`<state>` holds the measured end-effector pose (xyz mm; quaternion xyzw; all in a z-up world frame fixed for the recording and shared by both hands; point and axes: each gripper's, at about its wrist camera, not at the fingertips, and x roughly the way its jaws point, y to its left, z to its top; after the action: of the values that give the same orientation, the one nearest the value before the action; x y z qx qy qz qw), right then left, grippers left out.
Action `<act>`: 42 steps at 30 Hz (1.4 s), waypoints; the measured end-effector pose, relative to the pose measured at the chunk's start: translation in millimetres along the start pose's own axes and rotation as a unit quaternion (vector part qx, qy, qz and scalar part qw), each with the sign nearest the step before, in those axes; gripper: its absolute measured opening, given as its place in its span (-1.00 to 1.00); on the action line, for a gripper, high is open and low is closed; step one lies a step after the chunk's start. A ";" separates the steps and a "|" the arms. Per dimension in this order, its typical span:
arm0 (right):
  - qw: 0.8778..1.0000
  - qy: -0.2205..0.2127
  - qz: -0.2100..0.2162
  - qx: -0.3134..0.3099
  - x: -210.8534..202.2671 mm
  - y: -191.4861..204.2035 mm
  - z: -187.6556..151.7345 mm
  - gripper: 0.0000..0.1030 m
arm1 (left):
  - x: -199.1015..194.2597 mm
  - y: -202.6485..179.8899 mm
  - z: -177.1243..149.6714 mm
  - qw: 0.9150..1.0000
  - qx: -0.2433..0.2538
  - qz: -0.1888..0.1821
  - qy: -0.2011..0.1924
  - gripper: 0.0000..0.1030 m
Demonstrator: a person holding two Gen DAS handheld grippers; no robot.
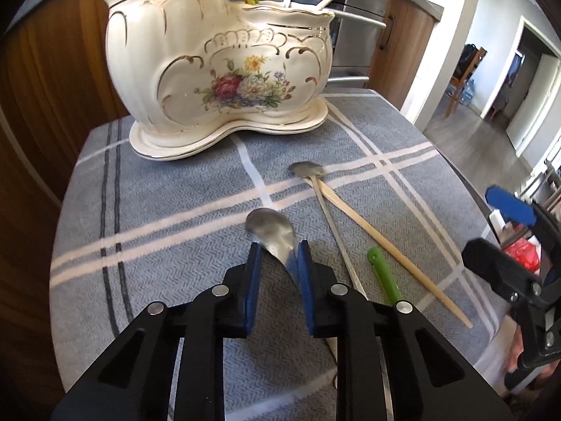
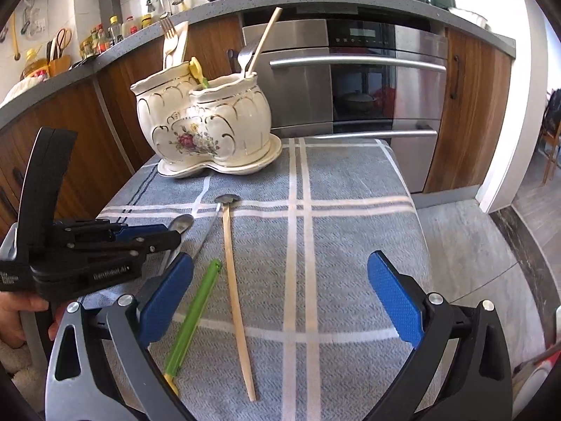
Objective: Organize utensils
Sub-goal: 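Grasp the silver spoon with the left tool while the right tool grasps the wooden-handled spoon, then lift and carry the silver spoon with the left tool while the right tool carries the wooden-handled spoon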
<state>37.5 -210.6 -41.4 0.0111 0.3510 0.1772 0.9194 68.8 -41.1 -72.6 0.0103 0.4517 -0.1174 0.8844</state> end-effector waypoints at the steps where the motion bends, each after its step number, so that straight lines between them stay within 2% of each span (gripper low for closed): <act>1: 1.000 0.000 0.003 -0.001 0.6 0.8 1.0 0.91 | -0.6 0.6 -0.1 1.000 0.004 0.000 -0.001 -0.63; 5: 1.000 0.006 0.013 -0.012 7.5 10.1 7.6 0.89 | -2.5 13.2 0.2 0.999 -0.012 -0.029 -0.002 -0.75; 7: 0.999 0.016 0.014 -0.025 14.3 16.6 11.5 0.80 | -4.1 20.5 -0.8 0.999 -0.019 -0.036 -0.003 -0.77; 12: 0.998 0.057 0.030 -0.025 39.7 26.8 20.7 0.34 | -13.6 34.7 -3.0 0.999 -0.028 -0.044 -0.016 -0.78; 14: 0.996 0.068 0.044 -0.022 49.2 32.0 26.2 0.22 | -20.0 40.2 -3.2 0.998 -0.029 -0.043 -0.025 -0.78; 19: 0.995 0.090 0.045 -0.015 76.0 45.1 39.0 -0.10 | -28.3 55.1 -2.1 0.997 -0.045 -0.047 -0.034 -0.78; 20: 0.994 0.096 0.043 -0.016 80.7 48.1 40.4 -0.23 | -30.2 57.3 -2.2 0.997 -0.047 -0.047 -0.037 -0.78; 26: 0.992 0.115 0.022 -0.037 103.1 63.6 43.9 -0.46 | -39.4 66.2 0.2 0.996 -0.054 -0.058 -0.050 -0.79; 29: 0.992 0.116 0.004 -0.040 109.1 66.1 44.3 -0.72 | -42.1 66.9 0.5 0.995 -0.056 -0.062 -0.053 -0.79; 30: 0.993 0.113 0.003 -0.041 109.6 66.0 44.4 -0.73 | -42.5 66.8 0.7 0.995 -0.055 -0.062 -0.053 -0.94; 31: 0.993 0.112 0.003 -0.040 110.8 65.9 45.2 -0.75 | -42.2 66.5 1.1 0.995 -0.054 -0.063 -0.052 -0.96; 32: 0.993 0.112 0.005 -0.038 111.0 65.5 45.4 -0.83 | -41.5 66.1 0.9 0.995 -0.054 -0.062 -0.051 -0.96; 35: 0.994 0.106 0.011 -0.038 108.9 64.9 45.4 -0.87 | -38.7 64.6 -0.5 0.995 -0.051 -0.065 -0.048 -0.96; 42: 0.997 0.068 0.036 -0.025 84.5 61.3 47.9 -0.87 | -36.6 67.0 -1.6 0.994 -0.057 -0.075 -0.049 -0.96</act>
<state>107.4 -120.0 -50.6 -0.0116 0.4073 0.2190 0.8866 61.3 31.4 -50.1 -0.0799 0.4134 -0.1577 0.8932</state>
